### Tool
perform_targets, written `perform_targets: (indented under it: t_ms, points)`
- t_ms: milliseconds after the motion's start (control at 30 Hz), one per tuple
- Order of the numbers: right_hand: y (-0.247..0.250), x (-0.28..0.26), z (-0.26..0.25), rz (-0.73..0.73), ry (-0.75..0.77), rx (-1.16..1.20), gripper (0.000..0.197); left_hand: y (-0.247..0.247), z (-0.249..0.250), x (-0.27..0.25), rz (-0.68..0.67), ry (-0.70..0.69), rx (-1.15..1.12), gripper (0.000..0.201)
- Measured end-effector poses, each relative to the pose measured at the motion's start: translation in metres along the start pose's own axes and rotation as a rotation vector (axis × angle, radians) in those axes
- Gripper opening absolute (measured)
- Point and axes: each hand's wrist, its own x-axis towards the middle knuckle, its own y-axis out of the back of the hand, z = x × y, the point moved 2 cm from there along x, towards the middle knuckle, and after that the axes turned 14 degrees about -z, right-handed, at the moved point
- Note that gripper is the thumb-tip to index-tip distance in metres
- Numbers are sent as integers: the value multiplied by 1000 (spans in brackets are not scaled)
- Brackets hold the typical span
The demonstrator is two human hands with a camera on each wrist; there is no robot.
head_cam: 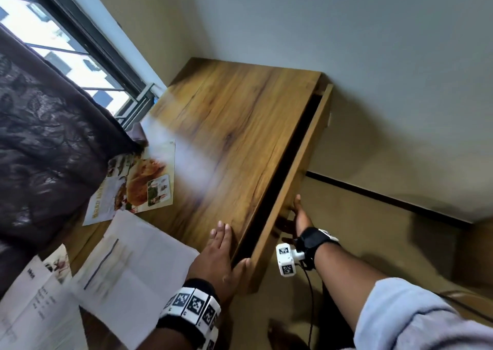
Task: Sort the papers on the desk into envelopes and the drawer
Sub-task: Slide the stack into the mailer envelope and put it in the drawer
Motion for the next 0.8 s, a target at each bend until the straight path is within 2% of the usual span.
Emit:
perform_targets:
  t_ms: [100, 200, 267, 333, 367, 467, 567, 667, 800]
  points:
    - [10, -51, -11, 50, 35, -115, 94, 10, 7, -2, -16, 8, 3, 78]
    - [20, -94, -27, 103, 163, -242, 76, 30, 25, 2, 62, -17, 63, 54]
    - [24, -119, -41, 164, 264, -345, 90, 44, 49, 9, 112, -60, 94, 48]
    - [30, -135, -52, 175, 353, -462, 112, 50, 73, 22, 121, -116, 97, 52]
    - [33, -141, -56, 179, 357, -504, 117, 51, 87, 29, 109, -146, 114, 53]
    - [49, -144, -56, 206, 240, -684, 104, 50, 127, 52, 82, -176, 241, 45]
    - [68, -145, -49, 289, 218, -776, 94, 40, 159, 78, 2, -99, 296, 39]
    - [79, -147, -47, 315, 238, -792, 95, 20, 172, 110, -80, 12, 270, 51]
    - [89, -148, -46, 332, 242, -809, 93, -5, 173, 136, -114, 182, 185, 90]
